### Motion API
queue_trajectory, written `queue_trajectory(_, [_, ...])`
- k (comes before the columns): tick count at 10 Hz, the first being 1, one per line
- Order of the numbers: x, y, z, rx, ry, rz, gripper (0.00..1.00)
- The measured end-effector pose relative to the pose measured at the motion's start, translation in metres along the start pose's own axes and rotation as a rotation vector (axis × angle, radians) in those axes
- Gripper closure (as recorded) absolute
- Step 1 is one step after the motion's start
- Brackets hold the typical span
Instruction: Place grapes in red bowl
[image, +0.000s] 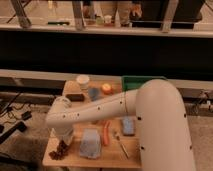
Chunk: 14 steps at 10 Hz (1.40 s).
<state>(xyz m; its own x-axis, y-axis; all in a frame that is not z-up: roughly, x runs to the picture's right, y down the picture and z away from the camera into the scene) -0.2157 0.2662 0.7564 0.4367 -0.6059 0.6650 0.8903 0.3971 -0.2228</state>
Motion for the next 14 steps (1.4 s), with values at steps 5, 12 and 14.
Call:
queue_trajectory(5, [-0.002, 0.000, -0.020, 0.070, -0.005, -0.004, 0.94])
queue_trajectory(12, [-0.022, 0.004, -0.118, 0.283, 0.008, -0.008, 0.94])
queue_trajectory(14, [-0.024, 0.011, -0.150, 0.336, 0.026, 0.001, 0.94])
